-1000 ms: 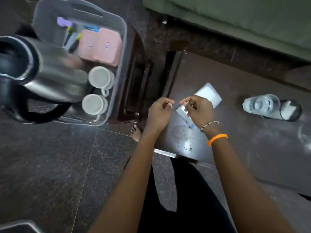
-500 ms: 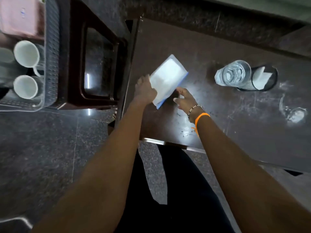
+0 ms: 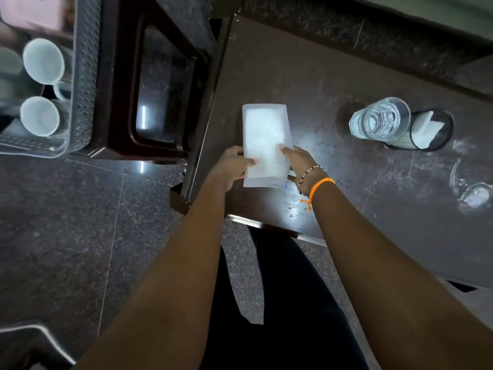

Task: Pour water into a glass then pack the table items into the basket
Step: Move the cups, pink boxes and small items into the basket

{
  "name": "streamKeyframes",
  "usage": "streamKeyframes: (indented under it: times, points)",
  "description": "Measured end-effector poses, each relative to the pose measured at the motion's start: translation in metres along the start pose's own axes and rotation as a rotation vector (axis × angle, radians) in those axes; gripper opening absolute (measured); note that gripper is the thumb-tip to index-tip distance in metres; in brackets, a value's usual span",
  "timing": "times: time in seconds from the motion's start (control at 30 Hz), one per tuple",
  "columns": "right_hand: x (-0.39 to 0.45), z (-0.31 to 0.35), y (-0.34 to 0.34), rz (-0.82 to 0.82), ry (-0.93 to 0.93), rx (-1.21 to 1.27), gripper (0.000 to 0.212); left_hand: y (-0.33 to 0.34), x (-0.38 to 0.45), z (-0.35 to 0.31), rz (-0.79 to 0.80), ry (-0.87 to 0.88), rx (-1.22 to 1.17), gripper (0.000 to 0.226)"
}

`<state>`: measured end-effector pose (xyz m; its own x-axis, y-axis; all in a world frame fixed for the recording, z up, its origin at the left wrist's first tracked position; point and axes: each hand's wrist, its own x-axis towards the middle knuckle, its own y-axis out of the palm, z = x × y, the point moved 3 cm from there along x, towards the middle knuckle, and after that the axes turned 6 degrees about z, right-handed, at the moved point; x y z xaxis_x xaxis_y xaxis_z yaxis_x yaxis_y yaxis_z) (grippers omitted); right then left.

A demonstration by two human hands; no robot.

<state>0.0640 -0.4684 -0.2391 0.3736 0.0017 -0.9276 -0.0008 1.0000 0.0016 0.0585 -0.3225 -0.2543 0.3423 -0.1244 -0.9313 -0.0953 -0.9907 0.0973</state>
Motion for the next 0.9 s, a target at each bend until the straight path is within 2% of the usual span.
streamKeyframes:
  times: [0.07,0.13,0.2,0.27,0.33,0.4,0.47,0.63,0.73,0.83,0.9]
  points:
    - [-0.002,0.0,0.01,0.007,-0.005,-0.037,0.022,-0.01,-0.01,-0.002,-0.032,0.069,-0.137,0.044]
    - [-0.006,-0.001,0.025,0.077,0.024,0.057,0.023,-0.023,-0.022,-0.005,0.016,0.122,-0.275,0.049]
    - [-0.013,0.003,0.045,0.184,-0.012,0.172,0.012,-0.039,-0.04,-0.011,0.073,0.18,-0.37,0.05]
    - [-0.02,0.016,0.063,0.263,-0.116,0.155,0.018,-0.061,-0.054,-0.018,0.116,0.23,-0.447,0.046]
    - [-0.028,0.031,0.082,0.339,-0.193,0.038,0.024,-0.087,-0.068,-0.03,0.148,0.26,-0.534,0.039]
    - [-0.037,0.046,0.104,0.389,-0.226,-0.072,0.028,-0.118,-0.081,-0.043,0.109,0.27,-0.618,0.032]
    - [-0.044,0.059,0.125,0.393,-0.245,0.005,0.031,-0.145,-0.089,-0.059,0.027,0.303,-0.667,0.029]
    - [-0.061,0.094,0.186,0.36,-0.323,0.327,0.031,-0.196,-0.104,-0.104,-0.042,0.51,-0.821,0.032]
    - [-0.063,0.118,0.224,0.177,-0.413,0.382,0.027,-0.224,-0.113,-0.125,-0.063,0.567,-0.831,0.035]
    - [-0.059,0.15,0.254,-0.007,-0.54,0.409,0.035,-0.248,-0.12,-0.141,-0.015,0.624,-0.772,0.018]
    - [-0.054,0.176,0.27,-0.066,-0.614,0.393,0.036,-0.264,-0.122,-0.144,-0.011,0.613,-0.721,0.016]
